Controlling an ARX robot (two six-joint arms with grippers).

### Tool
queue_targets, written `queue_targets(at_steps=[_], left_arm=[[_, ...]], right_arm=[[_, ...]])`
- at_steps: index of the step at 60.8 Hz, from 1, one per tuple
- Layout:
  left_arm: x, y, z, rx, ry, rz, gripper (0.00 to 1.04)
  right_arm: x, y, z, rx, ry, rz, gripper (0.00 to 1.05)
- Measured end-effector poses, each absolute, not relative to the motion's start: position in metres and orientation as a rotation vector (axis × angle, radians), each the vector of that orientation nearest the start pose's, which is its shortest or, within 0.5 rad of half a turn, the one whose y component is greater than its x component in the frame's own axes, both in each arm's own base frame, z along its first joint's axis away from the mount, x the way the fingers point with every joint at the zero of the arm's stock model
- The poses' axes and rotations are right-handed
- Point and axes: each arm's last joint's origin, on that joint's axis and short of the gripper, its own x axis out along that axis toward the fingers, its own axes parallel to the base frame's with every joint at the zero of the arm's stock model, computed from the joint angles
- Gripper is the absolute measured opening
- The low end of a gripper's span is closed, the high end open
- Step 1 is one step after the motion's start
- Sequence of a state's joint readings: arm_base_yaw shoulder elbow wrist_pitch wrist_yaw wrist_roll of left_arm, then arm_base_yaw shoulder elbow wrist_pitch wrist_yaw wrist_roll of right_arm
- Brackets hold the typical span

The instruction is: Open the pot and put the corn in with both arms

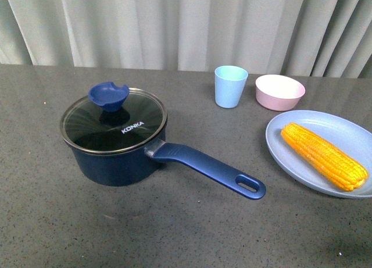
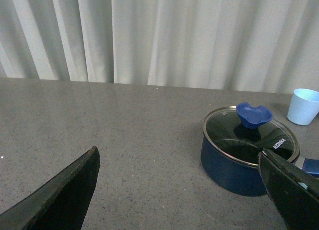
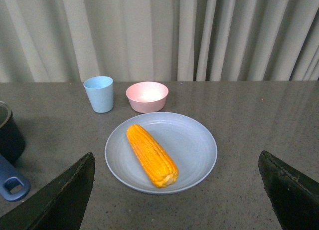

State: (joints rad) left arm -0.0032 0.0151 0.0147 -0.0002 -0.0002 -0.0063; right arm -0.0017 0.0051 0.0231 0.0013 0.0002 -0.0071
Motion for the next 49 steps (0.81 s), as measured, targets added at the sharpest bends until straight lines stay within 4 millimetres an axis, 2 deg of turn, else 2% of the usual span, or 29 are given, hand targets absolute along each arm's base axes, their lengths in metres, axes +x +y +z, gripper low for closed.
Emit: queue_targets(at_steps=[39, 41, 44, 49], left_arm=[[0.098, 0.000, 0.167, -0.006, 0.001, -0.003, 0.96], [0.098, 0.000, 0.167, -0.016, 0.025, -0.016, 0.96], [0.099, -0.001, 0.166, -0.051, 0.161, -0.077, 0.96], [0.110, -0.001, 0.167, -0.089, 0.294, -0.100, 0.96]], right_arm=[[0.097, 0.000, 0.171, -0.007, -0.019, -0.002, 0.96], [0.097, 0.000, 0.171, -0.007, -0.019, -0.002, 0.96], [0.097, 0.000, 0.171, -0.007, -0.019, -0.002, 0.96], [0.097, 0.000, 0.171, -0.007, -0.019, -0.002, 0.96]])
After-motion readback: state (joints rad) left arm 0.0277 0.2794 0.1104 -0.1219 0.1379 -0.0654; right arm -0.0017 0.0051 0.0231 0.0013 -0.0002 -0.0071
